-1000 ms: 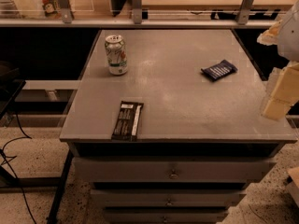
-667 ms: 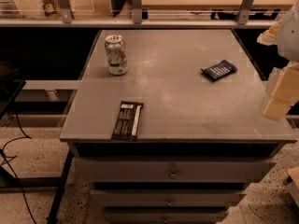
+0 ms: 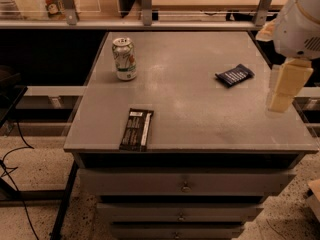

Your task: Move rxbar blueberry near 7up can

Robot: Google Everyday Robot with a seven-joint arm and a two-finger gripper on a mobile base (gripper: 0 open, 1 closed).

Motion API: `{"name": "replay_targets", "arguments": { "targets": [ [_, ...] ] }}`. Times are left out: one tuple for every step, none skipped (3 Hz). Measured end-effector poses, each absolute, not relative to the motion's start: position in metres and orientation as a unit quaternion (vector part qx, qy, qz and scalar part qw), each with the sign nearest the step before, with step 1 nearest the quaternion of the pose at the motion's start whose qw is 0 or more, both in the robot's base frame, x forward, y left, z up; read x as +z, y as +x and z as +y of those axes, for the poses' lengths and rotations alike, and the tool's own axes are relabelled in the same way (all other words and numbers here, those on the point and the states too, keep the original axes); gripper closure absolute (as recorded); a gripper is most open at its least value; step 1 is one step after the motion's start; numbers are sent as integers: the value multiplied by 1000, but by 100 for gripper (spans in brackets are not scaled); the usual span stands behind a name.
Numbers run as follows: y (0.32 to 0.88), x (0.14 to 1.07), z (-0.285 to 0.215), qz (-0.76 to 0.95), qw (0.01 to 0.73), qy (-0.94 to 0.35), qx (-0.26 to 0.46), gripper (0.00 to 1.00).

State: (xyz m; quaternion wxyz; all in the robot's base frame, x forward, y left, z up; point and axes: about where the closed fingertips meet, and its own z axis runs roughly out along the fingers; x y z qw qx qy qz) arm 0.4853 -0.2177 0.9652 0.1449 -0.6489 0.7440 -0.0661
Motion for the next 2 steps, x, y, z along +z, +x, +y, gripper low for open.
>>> {"name": "replay_targets", "arguments": {
  "targets": [
    [530,952,-219,710,129,-686,-91,0],
    [582,935,-227,676,124,-719,-105,0]
  ]
}}
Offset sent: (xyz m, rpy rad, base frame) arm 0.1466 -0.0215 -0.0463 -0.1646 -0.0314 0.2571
